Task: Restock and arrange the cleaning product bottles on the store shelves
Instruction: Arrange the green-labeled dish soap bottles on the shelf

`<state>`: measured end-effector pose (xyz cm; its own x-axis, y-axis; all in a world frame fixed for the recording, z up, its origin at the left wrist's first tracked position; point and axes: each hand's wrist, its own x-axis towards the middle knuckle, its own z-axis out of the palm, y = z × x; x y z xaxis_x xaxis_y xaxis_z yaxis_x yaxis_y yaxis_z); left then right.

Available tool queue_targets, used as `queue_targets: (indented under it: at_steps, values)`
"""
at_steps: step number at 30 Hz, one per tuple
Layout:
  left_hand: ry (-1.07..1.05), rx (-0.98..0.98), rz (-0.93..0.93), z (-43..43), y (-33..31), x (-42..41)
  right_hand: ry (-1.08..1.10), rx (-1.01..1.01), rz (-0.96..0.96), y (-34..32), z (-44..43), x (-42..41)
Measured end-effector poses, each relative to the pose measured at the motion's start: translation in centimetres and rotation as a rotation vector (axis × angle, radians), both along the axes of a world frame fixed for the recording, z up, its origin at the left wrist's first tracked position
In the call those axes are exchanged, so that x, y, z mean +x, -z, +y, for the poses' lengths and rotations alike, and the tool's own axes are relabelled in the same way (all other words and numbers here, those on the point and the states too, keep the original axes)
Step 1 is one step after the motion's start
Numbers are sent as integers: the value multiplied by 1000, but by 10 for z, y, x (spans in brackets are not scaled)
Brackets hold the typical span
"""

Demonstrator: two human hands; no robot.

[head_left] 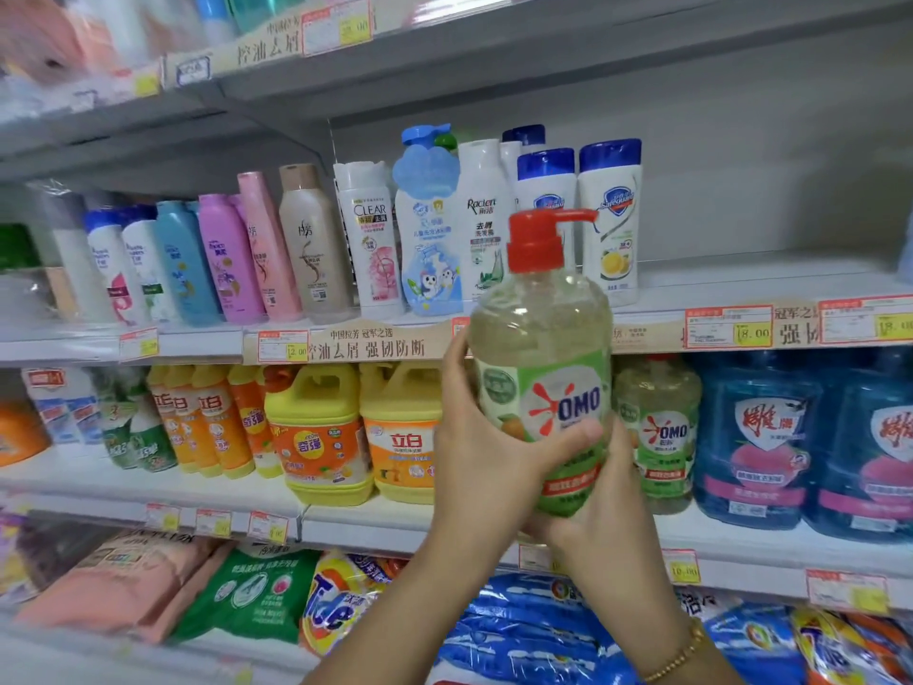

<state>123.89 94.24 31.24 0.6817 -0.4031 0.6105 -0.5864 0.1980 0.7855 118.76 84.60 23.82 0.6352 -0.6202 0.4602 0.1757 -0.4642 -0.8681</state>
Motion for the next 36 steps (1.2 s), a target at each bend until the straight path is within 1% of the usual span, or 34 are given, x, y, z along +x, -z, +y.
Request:
queue_targets:
  at_steps: [1, 3, 4, 8, 9, 11, 13, 14, 17, 18, 21, 23, 25, 26, 28, 30, 33, 36]
  values:
    - [19, 38, -4, 0, 1, 2, -14, 12, 8, 0, -6, -2]
    - [126, 141, -23, 3, -2, 11, -124, 36, 15, 3, -21, -8]
    - [218, 191, -20, 6, -4, 17, -226, 45, 26, 3, -27, -13]
    - [677, 320, 68, 15, -11, 34, -755, 123, 85, -8, -35, -28]
    - [712, 332, 70, 15, -10, 33, -871, 155, 68, -9, -33, -30]
    - [643, 321, 66, 14, -9, 27, -1000, 214, 70, -6, -33, -29]
    - [544, 266, 98, 11, -9, 20, -959, 265, 109, -6, -34, -30]
    - [511, 224, 142, 10, -9, 18, -937, 298, 109, -7, -35, -32]
    - [485, 66, 342, 8, -16, 19, -835, 427, 66, -17, -34, -40]
    - [497, 36, 396, 10, -19, 21, -806, 417, 72, -25, -30, -44]
    - [572, -4, 469, 19, -30, 29, -647, 215, 77, -48, -14, -58]
    - [624, -42, 506, 23, -35, 35, -590, 102, 73, -57, -5, -64]
    - [682, -101, 585, 27, -38, 39, -573, 49, 66, -62, 4, -66]
    - [702, -140, 643, 29, -40, 40, -576, 65, 52, -65, 9, -68]
    - [694, -203, 728, 33, -43, 42, -602, 171, 16, -69, 13, -70]
    - [675, -245, 765, 35, -46, 43, -638, 282, -20, -72, 17, -72]
    - [709, -302, 764, 40, -46, 47, -736, 454, -43, -71, 21, -71]
    - [791, -314, 725, 40, -41, 52, -860, 709, -4, -66, 28, -63]
